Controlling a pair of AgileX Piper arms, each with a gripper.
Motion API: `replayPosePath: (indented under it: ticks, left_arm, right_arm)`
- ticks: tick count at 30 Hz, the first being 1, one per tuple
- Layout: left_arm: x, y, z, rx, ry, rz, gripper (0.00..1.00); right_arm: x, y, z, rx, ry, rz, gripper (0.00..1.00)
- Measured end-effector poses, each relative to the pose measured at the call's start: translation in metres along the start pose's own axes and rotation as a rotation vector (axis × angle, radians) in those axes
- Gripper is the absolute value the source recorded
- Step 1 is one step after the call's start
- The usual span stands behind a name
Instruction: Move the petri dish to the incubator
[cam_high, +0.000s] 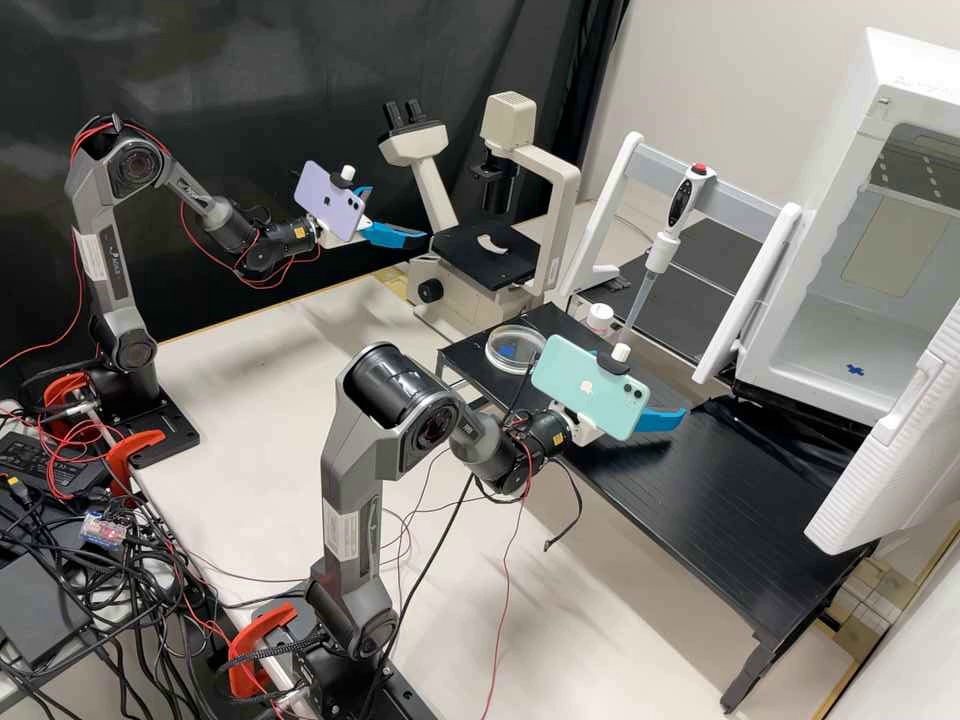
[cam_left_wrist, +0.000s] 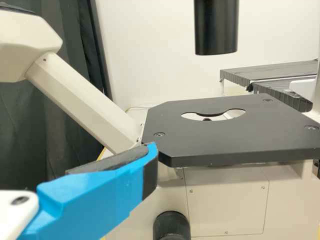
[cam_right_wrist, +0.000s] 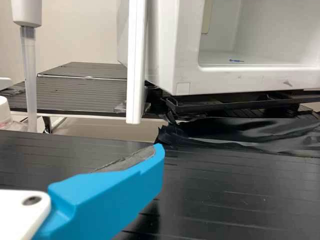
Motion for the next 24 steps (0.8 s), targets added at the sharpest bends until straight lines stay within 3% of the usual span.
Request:
replayPosePath:
  ticks: [8,14,20,24]
  left_arm:
    - [0.0,0.0,0.0,0.0,0.0,0.0,1.0]
    - [0.0,0.0,0.0,0.0,0.0,0.0,1.0]
    - [0.0,0.0,0.0,0.0,0.0,0.0,1.0]
    - [0.0,0.0,0.0,0.0,0.0,0.0,1.0]
  right_arm:
    - [-0.002,-0.001,0.001,-0.001,-0.001,-0.007,1.0]
    - [-0.021,0.001,-0.002,0.036,0.017,-0.002,1.0]
    - [-0.046,0.002,-0.017,0.039,0.109,0.032,1.0]
    - [-0.065,-0.011,-0.036,0.044,0.2,0.004,1.0]
